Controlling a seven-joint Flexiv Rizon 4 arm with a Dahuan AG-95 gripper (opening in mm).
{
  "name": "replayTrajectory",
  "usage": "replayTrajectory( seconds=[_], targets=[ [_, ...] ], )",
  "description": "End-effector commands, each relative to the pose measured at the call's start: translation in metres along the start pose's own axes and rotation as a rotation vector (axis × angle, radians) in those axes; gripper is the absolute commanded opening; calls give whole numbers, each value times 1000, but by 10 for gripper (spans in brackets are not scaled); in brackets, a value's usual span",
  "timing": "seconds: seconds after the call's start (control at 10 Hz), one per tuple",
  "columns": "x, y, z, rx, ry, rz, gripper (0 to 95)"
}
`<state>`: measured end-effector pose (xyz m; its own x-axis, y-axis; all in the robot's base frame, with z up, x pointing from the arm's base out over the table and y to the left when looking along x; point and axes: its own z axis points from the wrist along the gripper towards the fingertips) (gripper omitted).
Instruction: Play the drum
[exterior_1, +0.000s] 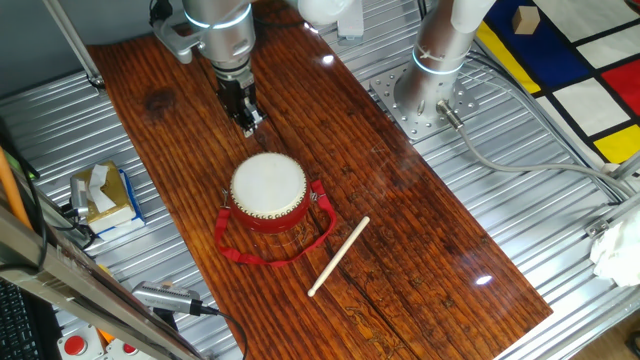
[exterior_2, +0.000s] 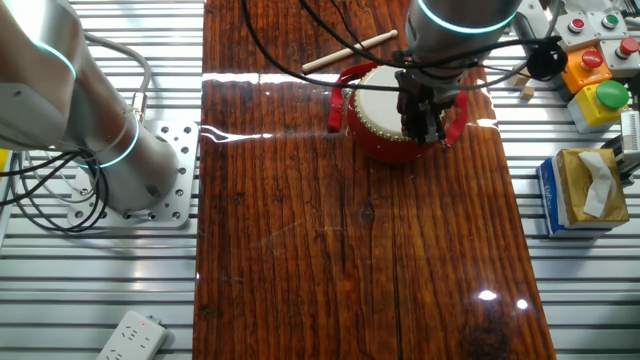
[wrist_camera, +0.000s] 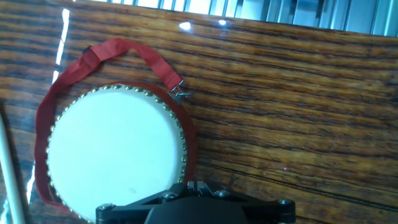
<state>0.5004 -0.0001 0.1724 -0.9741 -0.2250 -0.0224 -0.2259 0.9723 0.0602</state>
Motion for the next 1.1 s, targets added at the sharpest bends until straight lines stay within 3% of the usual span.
replayTrajectory(
  seconds=[0.1, 1.1],
  targets=[
    [0, 0, -1, 5, 1, -2, 0],
    [-2, -1, -7, 4, -5, -2, 0]
  ],
)
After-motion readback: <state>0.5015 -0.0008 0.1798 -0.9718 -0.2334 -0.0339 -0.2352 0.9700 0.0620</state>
